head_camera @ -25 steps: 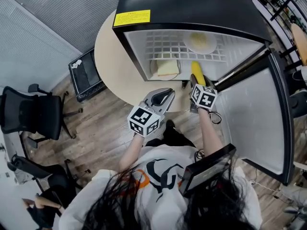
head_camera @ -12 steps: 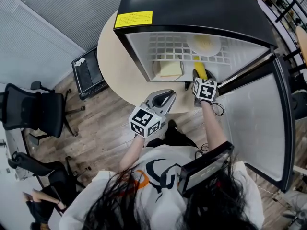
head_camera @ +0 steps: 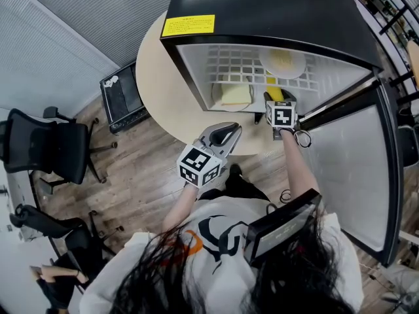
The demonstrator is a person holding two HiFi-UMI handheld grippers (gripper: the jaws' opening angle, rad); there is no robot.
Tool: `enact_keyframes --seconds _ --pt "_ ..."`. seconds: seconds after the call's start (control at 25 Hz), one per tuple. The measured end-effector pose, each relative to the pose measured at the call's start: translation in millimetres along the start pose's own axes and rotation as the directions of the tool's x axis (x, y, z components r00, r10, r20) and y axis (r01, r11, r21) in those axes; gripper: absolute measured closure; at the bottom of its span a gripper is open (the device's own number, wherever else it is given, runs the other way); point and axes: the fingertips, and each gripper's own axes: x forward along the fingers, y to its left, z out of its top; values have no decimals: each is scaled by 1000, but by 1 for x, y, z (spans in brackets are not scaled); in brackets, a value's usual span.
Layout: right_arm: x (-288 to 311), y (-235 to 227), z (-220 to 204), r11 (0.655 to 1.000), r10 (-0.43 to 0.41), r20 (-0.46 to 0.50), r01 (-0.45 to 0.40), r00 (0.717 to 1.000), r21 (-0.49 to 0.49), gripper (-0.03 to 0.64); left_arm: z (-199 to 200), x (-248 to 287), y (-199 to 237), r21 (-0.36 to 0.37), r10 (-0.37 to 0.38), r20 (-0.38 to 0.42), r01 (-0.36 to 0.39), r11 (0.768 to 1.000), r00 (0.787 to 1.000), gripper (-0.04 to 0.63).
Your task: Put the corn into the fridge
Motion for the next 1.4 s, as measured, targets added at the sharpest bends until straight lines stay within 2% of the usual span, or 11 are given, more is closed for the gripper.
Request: enact_keyframes --seconds 0.16,0.28,0.4,0.68,1.0,1.2,1.4 --pt "-4 0 1 1000 14 -2 -14 1000 27 329 0 0 -2 2 -6 0 6 1000 1000 555" --pt "-13 5 10 998 36 30 -38 999 54 321 0 -1 -2 3 -6 1 6 1000 1000 555" --pt "-26 5 16 997 20 68 -25 997 70 321 1 -3 -5 7 -9 3 9 1000 1000 555" --pt "-69 3 19 978 -4 149 -27 989 205 322 0 -12 -10 13 -9 10 9 1000 1000 555" --pt "-144 48 31 947 91 290 -172 953 271 324 6 -28 -20 32 -14 34 13 999 999 556" --pt "-188 74 39 927 105 371 -226 923 300 372 7 -40 -32 44 -28 48 26 999 998 556" --pt "-221 89 33 917 86 401 -230 912 326 443 5 -54 -48 56 -46 61 43 998 997 556"
